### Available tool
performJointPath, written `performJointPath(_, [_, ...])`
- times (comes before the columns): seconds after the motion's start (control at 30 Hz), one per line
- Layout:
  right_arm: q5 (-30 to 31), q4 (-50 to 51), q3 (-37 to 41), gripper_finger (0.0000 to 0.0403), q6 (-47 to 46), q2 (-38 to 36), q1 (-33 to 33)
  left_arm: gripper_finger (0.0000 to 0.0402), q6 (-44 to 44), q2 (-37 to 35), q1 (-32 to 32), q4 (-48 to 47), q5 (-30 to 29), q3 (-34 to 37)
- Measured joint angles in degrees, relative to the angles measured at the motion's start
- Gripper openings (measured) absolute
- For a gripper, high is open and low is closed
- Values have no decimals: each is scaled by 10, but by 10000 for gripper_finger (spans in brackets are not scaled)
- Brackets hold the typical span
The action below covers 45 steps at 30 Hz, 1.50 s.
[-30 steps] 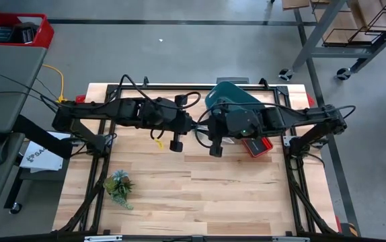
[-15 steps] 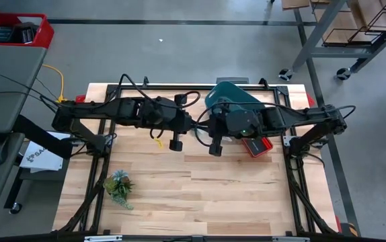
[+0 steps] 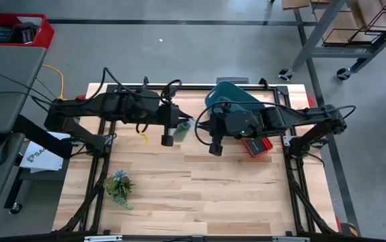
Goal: Roll bandage
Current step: Close the transparent zip bag
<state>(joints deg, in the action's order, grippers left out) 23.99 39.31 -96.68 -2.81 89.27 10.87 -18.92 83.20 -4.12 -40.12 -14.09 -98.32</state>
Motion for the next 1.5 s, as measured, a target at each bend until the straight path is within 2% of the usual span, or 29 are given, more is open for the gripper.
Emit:
performJointPath(0.43, [-6,68,1,4,-48,2,0,0,38,-74,0,-48,-6,-3])
performJointPath(0.7, [-8,-6,1,3,-60,1,0,0,53,-94,0,-81,-17,-3])
performJointPath(0.8, [-37,-53,1,29,-51,-5,0,0,61,-93,0,-94,-27,-2])
performJointPath(0.93, [-44,-95,1,103,-62,-15,5,0,64,-92,3,-102,-32,-2])
performJointPath(1.03, [-20,-100,0,164,-53,-21,12,0,68,-92,8,-102,-33,-2])
performJointPath(1.13, [23,-91,0,209,-10,-21,13,0,68,-92,11,-102,-30,-2])
performJointPath(1.27, [58,-85,0,227,52,-16,6,0,68,-92,11,-101,-27,-1])
performJointPath(1.5, [48,-84,0,222,90,-5,-19,0,68,-92,11,-98,-25,-1])
